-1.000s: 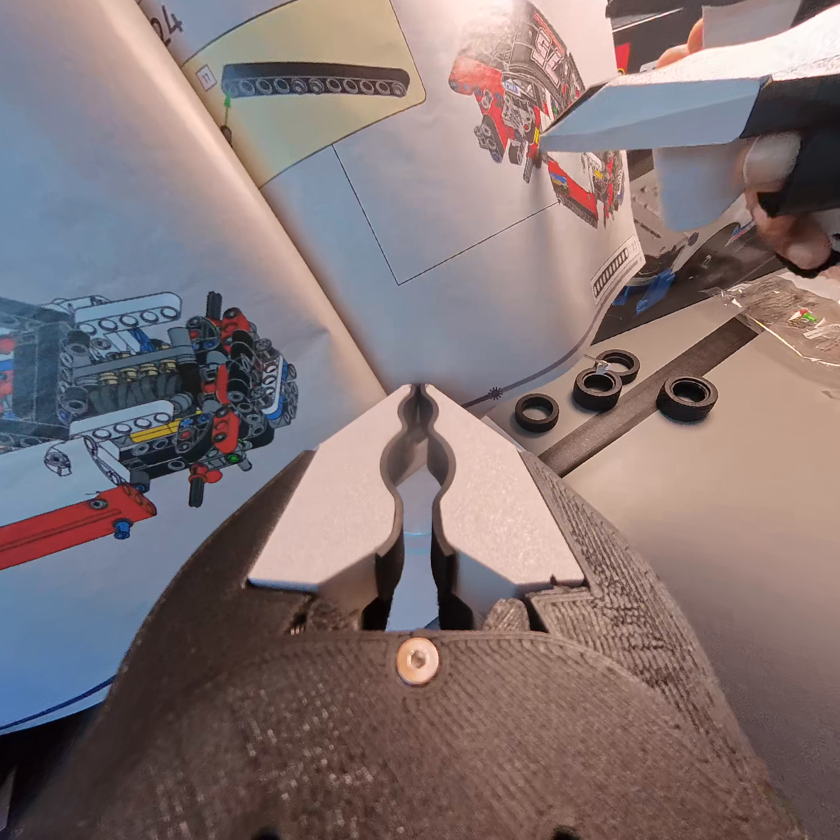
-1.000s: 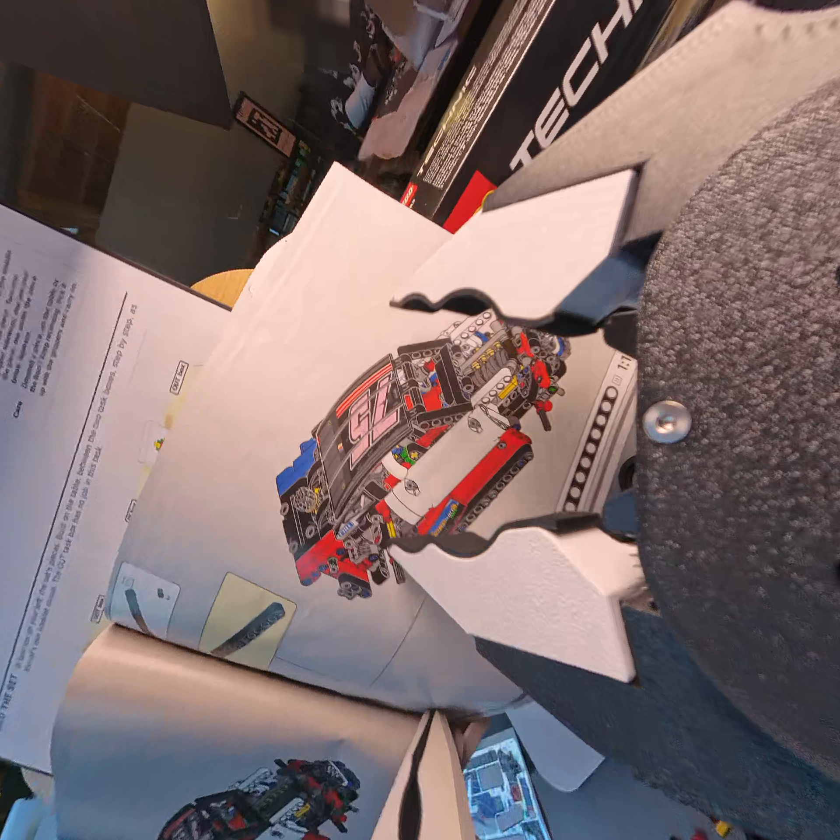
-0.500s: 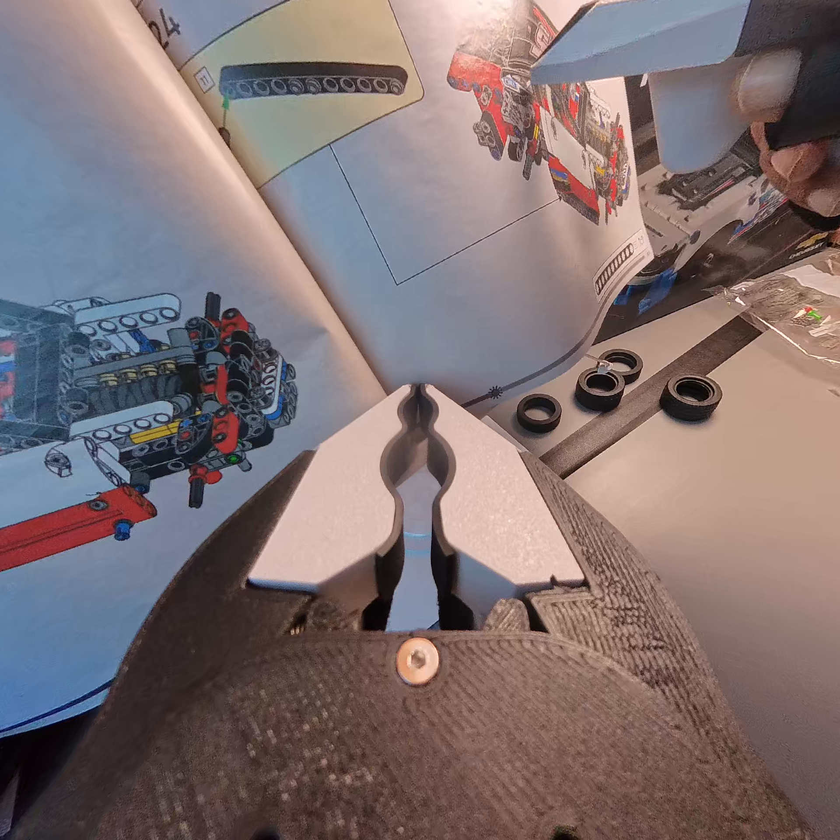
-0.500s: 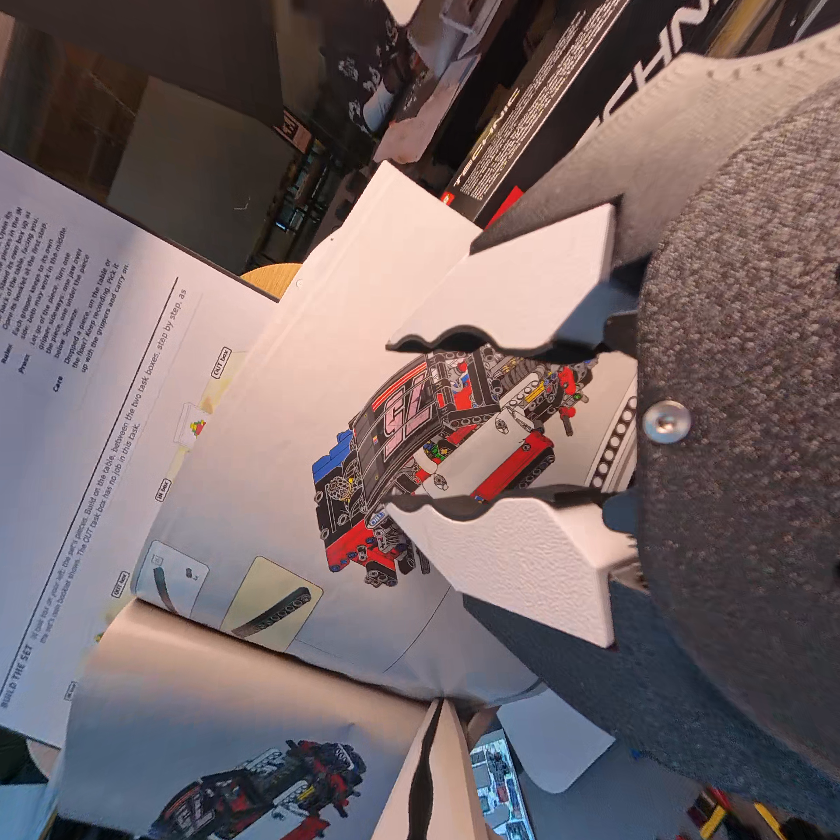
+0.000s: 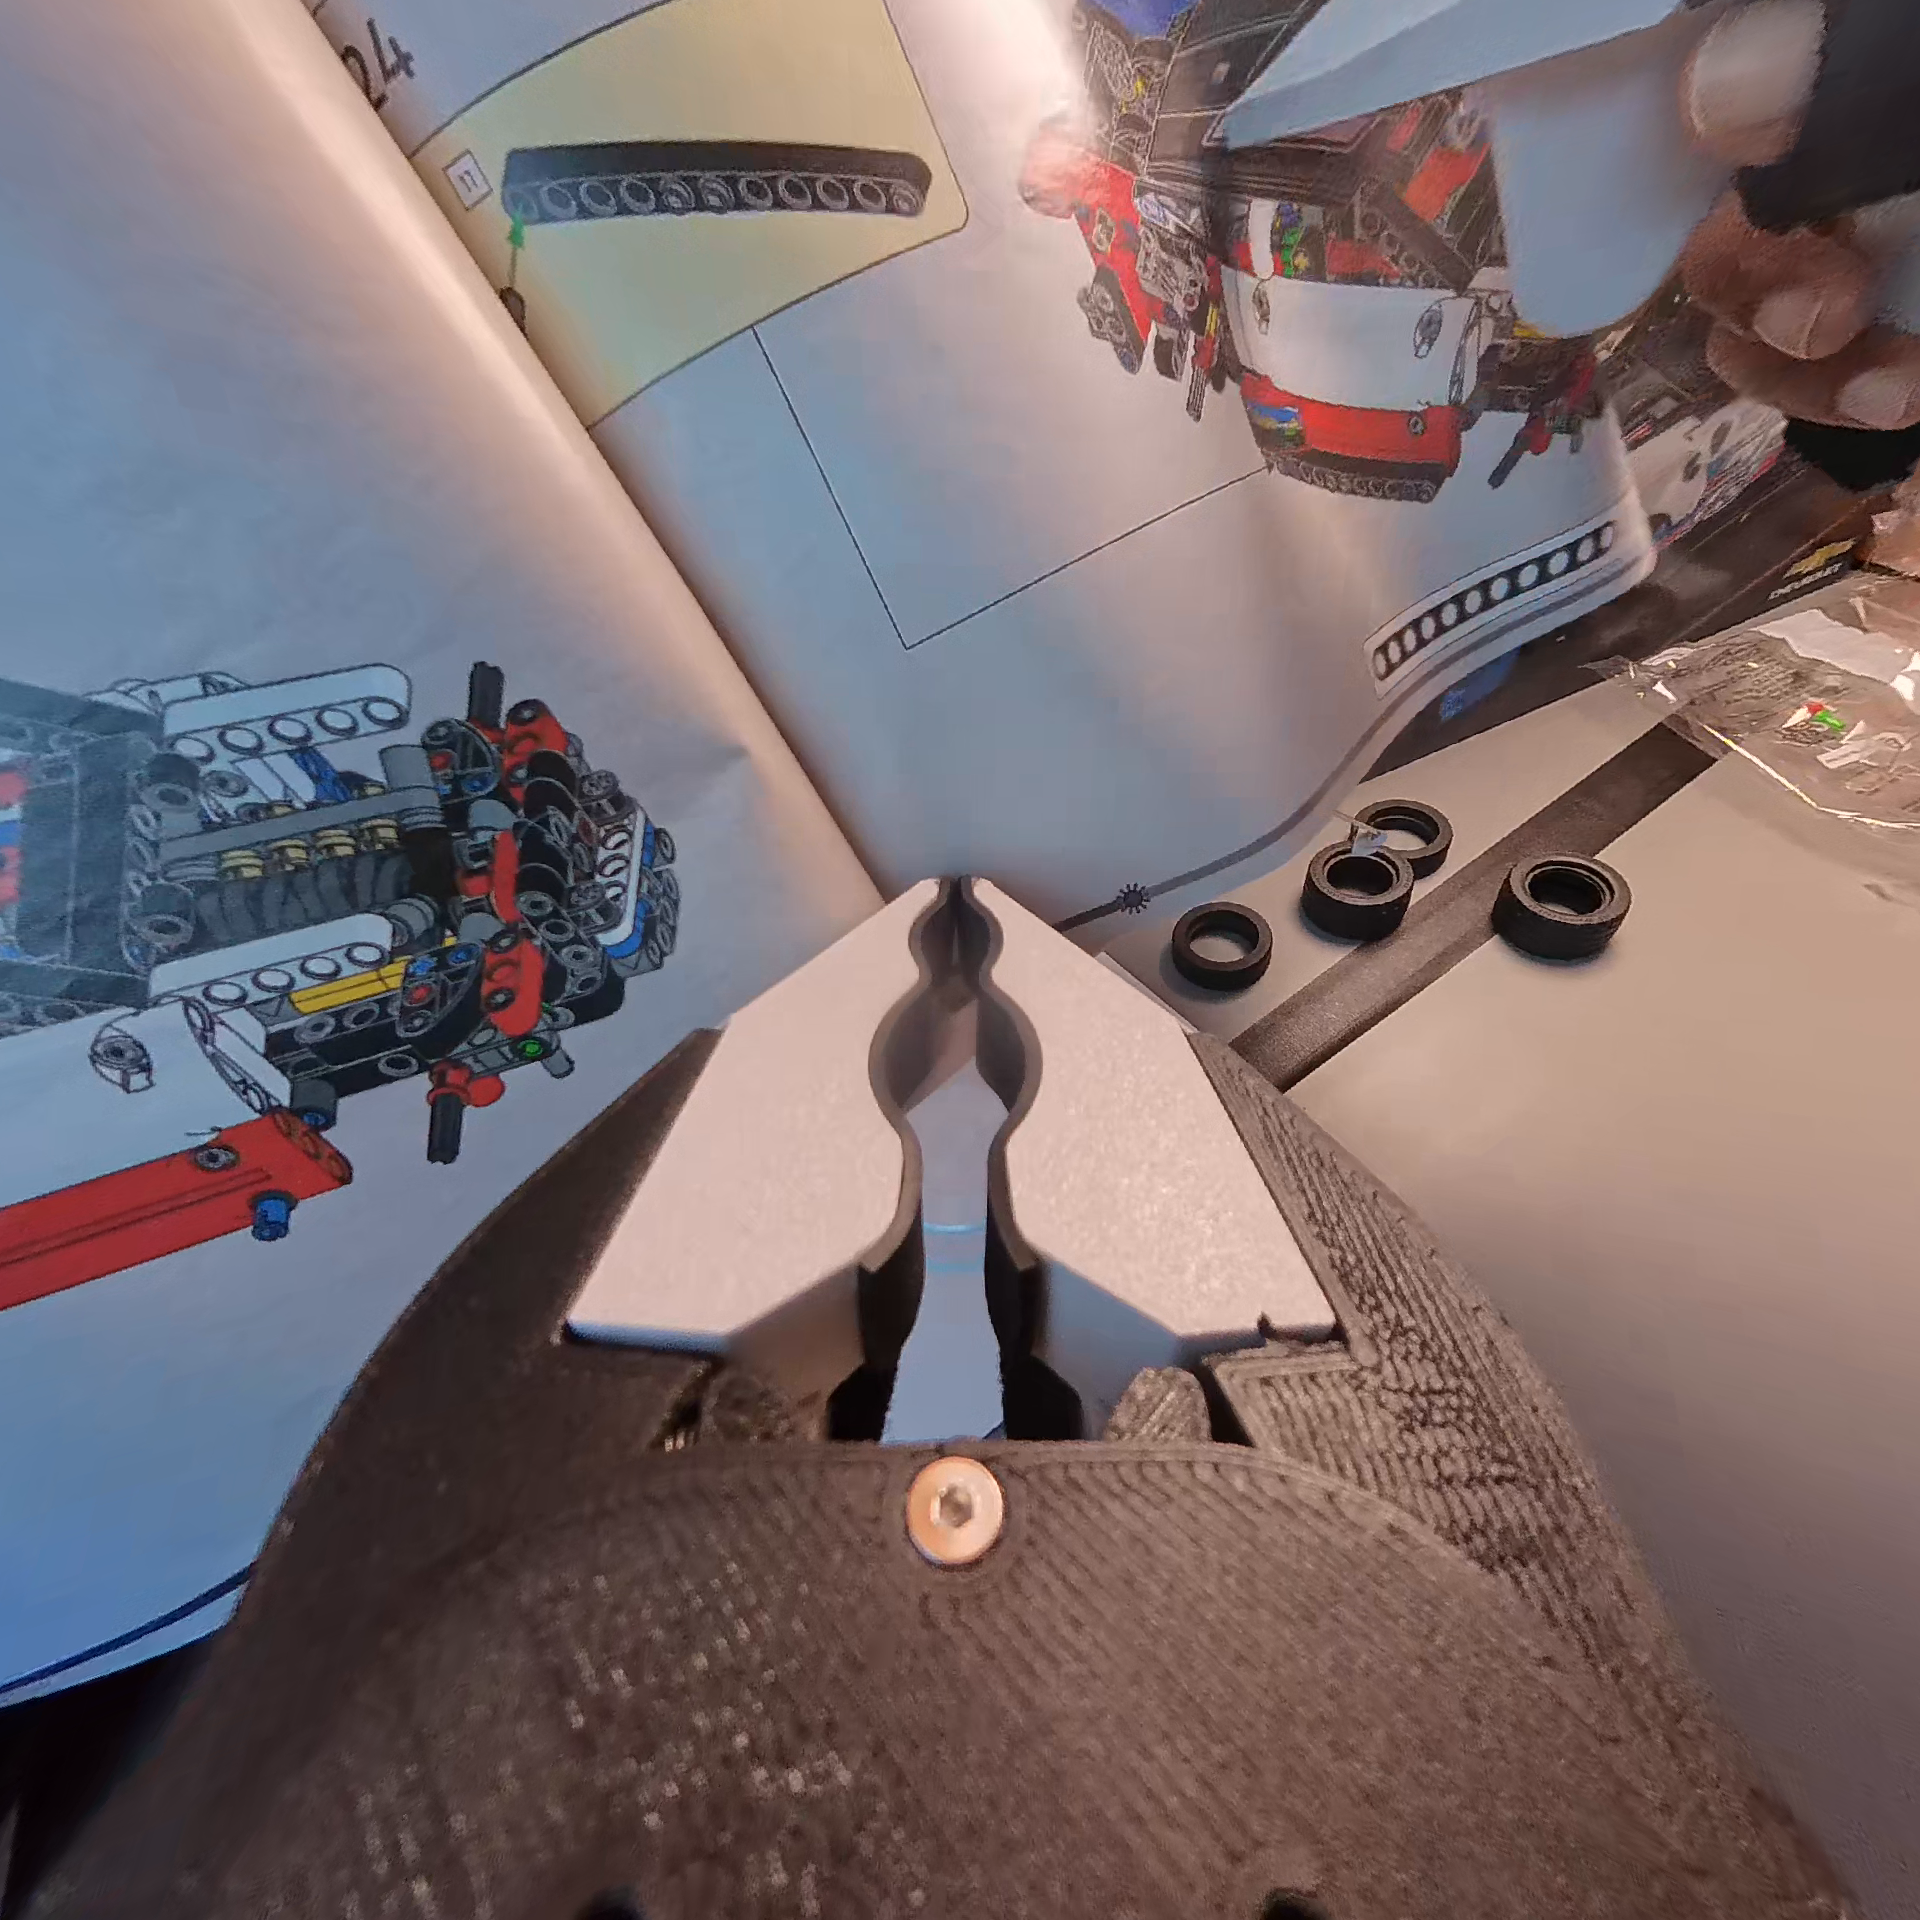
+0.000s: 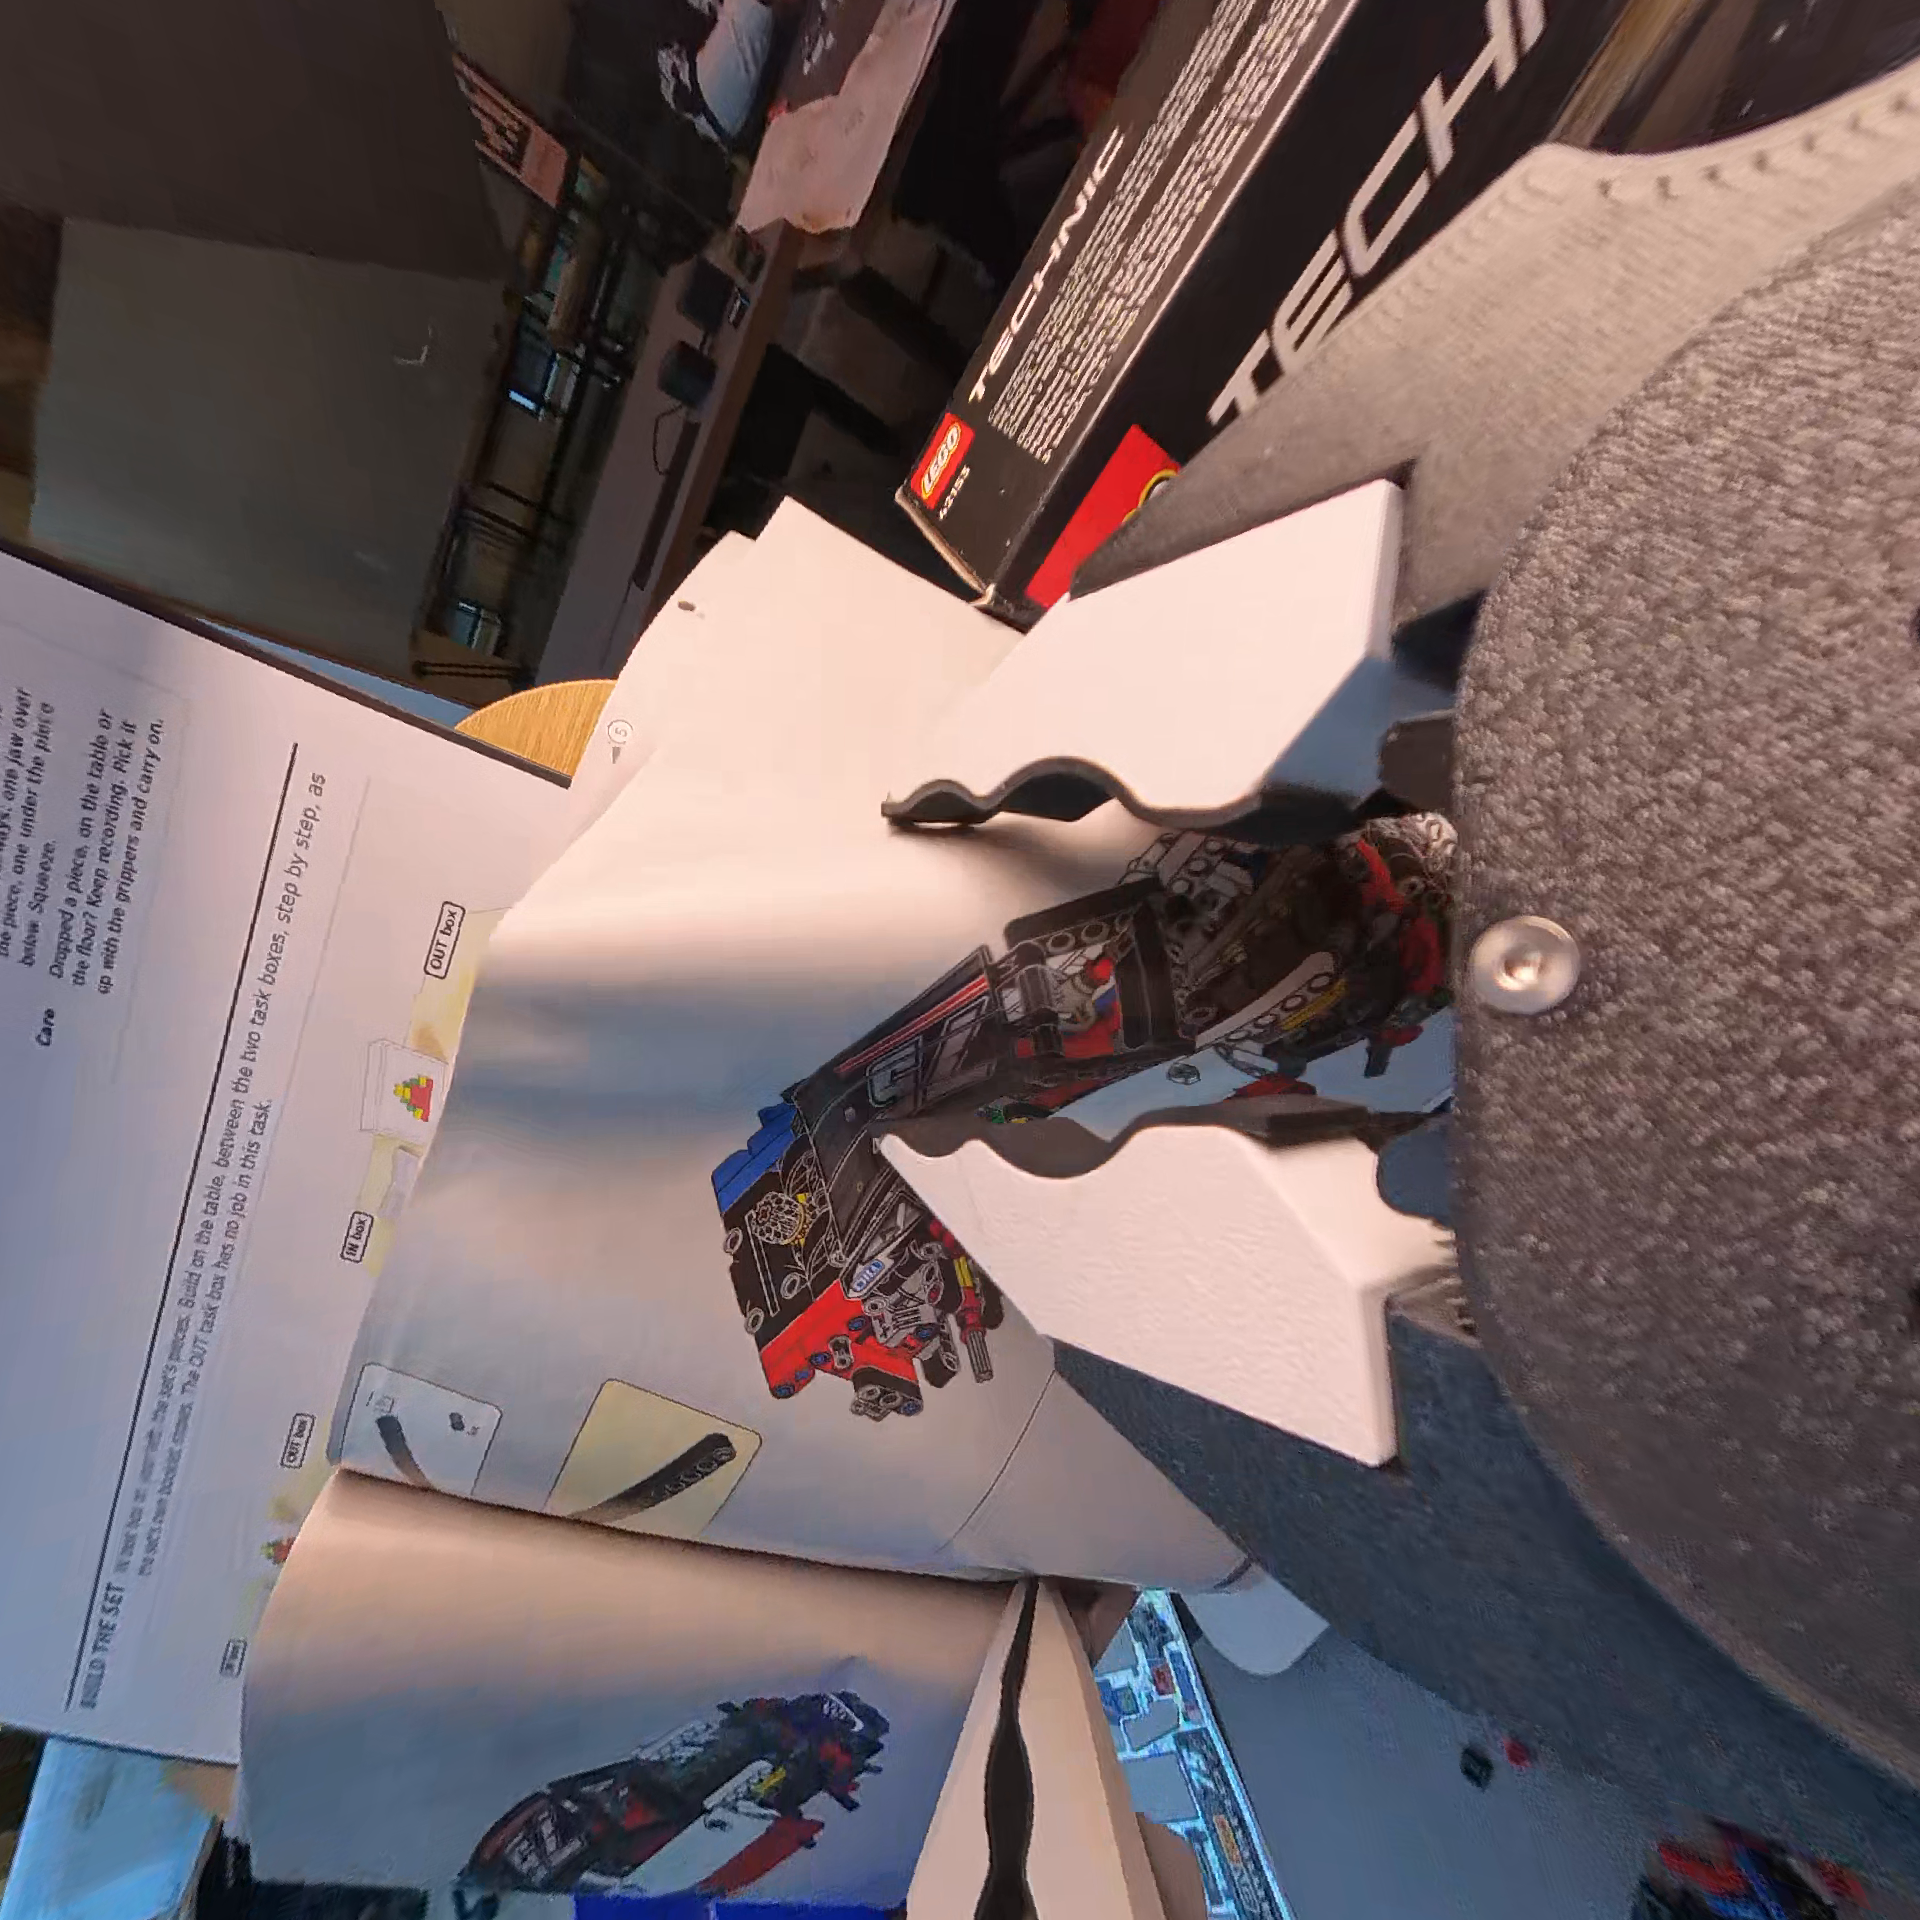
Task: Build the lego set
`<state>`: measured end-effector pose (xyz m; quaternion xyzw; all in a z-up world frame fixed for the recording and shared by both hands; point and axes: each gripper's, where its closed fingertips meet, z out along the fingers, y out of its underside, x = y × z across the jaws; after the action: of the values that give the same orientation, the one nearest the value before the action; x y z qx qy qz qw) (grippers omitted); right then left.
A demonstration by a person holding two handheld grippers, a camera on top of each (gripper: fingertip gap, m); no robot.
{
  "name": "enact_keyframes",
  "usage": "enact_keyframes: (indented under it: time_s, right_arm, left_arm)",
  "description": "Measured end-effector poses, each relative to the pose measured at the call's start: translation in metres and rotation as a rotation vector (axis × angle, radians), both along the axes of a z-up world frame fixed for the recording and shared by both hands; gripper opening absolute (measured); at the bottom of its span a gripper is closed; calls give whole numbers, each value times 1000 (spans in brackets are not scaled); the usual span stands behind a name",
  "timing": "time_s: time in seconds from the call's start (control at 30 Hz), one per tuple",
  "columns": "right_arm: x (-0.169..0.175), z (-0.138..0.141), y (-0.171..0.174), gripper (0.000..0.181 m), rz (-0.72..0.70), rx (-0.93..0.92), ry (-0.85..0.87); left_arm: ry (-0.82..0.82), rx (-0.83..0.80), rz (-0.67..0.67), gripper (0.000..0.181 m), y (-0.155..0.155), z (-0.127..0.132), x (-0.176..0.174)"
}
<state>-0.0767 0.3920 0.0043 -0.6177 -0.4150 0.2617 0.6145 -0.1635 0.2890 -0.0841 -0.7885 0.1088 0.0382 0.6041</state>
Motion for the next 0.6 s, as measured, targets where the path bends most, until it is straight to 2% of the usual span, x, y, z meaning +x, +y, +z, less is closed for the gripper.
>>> enact_keyframes:
  time_s: [0.13, 0.27, 0.37, 0.43, 0.53, 0.6]
  right_arm:
    - [17, 1, -20, 43, 6, 109, 9]
    - [31, -44, -42, 47, 80, 16, -48]
    - [35, -69, -66, 45, 191, -87, -15]
    - [40, -62, -78, 43, 244, -99, 63]
    - [58, -29, -95, 41, 343, -135, 298]
    - [66, -22, -99, 31, 383, -168, 375]
  left_arm:
    - [-9, 0, -5, 0, -2, 0, 0]
    - [-32, -6, -14, 0, -3, 1, 0]
    - [-46, -13, -26, 0, -3, 1, 0]
    - [-62, -17, -40, 0, -4, 2, 3]
    - [-81, -14, -75, 17, -9, 7, 8]
    - [-88, -22, -93, 25, -12, 8, 11]
